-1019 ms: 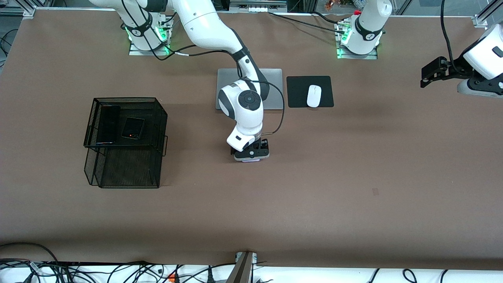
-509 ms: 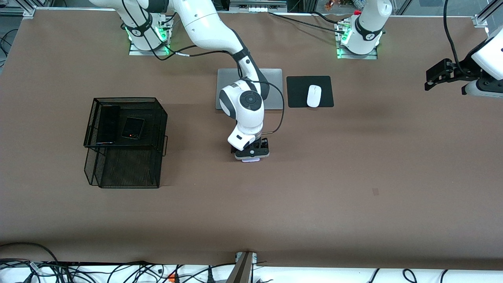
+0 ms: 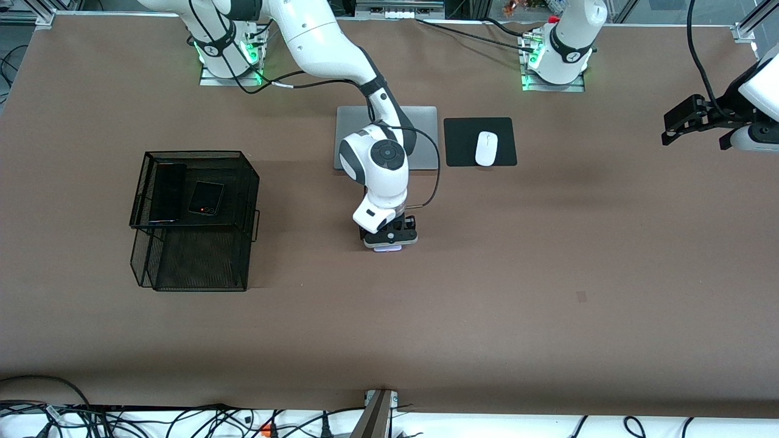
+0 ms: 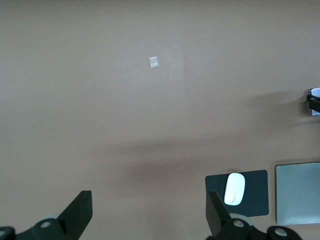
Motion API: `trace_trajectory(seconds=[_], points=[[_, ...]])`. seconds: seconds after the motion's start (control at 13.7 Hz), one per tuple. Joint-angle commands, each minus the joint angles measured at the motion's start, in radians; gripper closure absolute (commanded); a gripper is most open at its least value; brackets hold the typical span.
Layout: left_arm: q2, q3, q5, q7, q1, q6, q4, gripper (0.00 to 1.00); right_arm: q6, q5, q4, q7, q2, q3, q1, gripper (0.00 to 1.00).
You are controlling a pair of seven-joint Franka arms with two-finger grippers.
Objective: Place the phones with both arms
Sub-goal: 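Carry the white phone with the right gripper to the mesh basket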
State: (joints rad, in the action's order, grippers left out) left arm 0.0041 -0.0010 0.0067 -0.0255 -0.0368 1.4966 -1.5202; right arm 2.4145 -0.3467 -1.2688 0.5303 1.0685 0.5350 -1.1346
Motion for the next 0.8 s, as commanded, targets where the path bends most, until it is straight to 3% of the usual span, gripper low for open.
trace_trajectory(seconds=[0.0, 0.44, 0.73], points=[[-0.013, -0.004, -0.014, 0.007, 0.006, 0.002, -0.012, 0.0, -0.07, 0.014, -0.006, 0.013, -0.054, 0.029, -0.002, 1.0], [-0.009, 0.003, -0.014, 0.012, 0.008, -0.015, -0.014, 0.0, -0.539, 0.005, -0.006, -0.115, -0.33, 0.302, 0.051, 1.0], [-0.009, 0.001, 0.001, 0.01, 0.011, -0.013, -0.011, 0.0, -0.667, 0.005, -0.032, -0.335, -0.381, 0.396, 0.191, 1.0]])
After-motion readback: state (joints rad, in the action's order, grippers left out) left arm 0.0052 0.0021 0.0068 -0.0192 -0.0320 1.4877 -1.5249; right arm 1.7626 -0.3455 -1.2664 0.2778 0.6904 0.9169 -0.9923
